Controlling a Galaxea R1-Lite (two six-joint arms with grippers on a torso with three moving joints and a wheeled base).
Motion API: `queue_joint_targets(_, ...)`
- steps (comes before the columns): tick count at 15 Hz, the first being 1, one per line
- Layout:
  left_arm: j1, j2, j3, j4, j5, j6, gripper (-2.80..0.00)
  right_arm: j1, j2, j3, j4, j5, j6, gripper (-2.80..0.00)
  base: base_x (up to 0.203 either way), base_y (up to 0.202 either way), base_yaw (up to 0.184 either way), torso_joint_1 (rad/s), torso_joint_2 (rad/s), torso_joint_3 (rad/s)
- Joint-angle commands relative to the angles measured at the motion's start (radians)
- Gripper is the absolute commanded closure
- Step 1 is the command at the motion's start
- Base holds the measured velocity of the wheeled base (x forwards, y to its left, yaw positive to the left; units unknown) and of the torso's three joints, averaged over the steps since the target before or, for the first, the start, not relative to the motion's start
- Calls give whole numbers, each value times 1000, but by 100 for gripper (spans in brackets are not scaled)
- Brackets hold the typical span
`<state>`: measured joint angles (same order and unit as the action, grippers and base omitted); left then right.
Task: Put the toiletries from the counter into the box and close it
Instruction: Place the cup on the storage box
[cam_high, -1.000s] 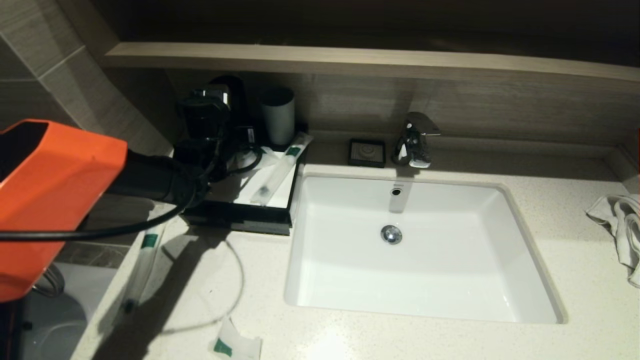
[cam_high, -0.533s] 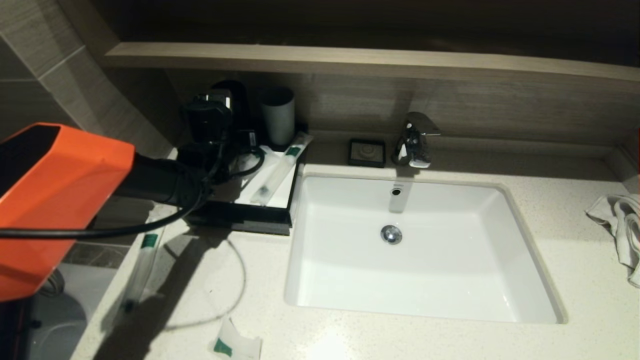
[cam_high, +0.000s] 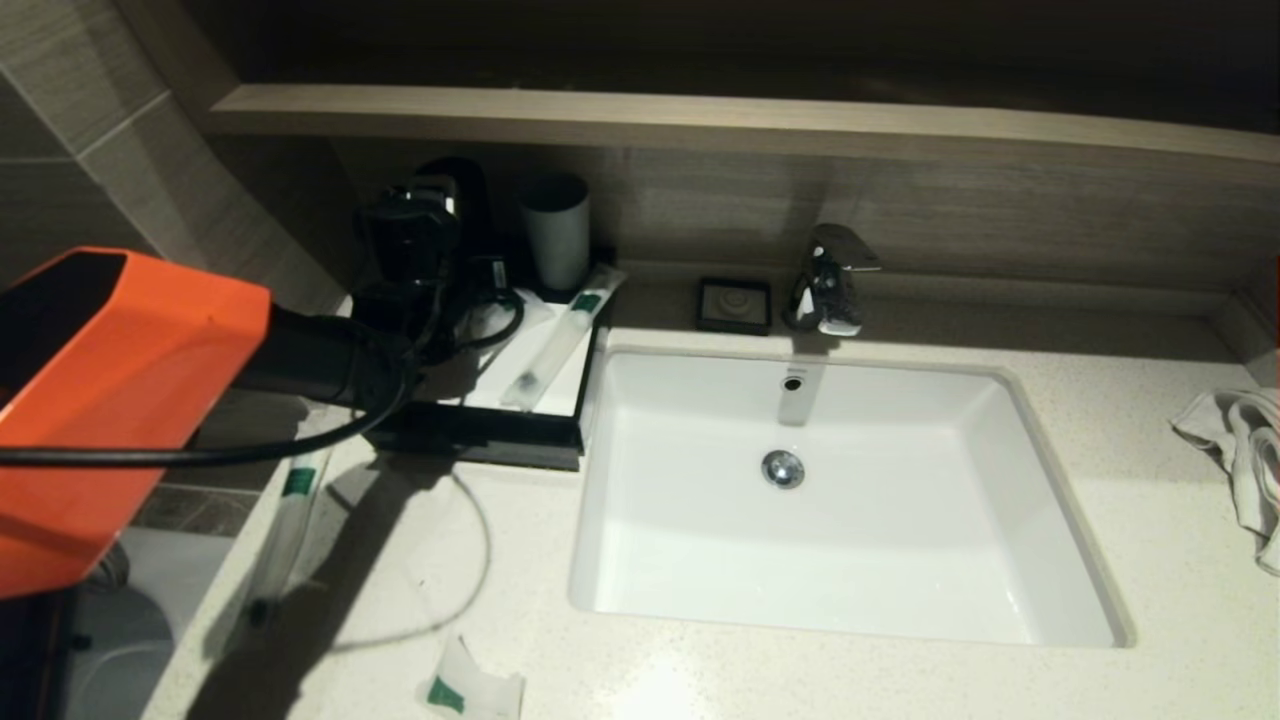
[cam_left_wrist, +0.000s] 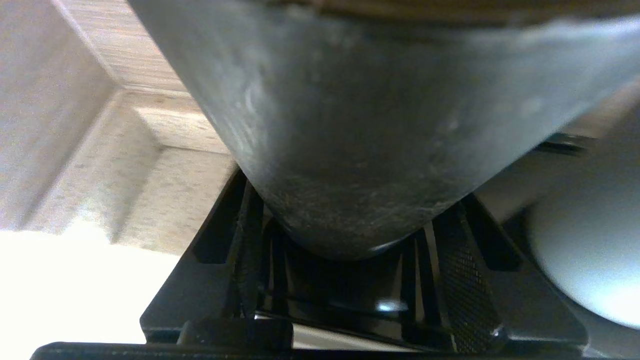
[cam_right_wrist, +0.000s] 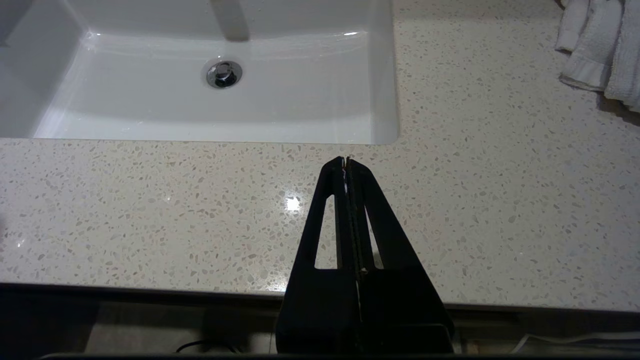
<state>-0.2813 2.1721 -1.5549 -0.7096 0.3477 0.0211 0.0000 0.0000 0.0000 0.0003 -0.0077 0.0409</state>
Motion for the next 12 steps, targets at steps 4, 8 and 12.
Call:
queue_joint_targets(4,4,9,-24,-4,4,0,0,0,0,0,0,0,1,0,0,0,0,0,0,0)
queue_joint_targets(8,3,9,-22,-2,5,0,0,0,0,0,0,0,1,0,0,0,0,0,0,0)
queue_joint_targets(12,2,11,-14,-9,4,0,-280,0,0,0,0,0,1,0,0,0,0,0,0,0)
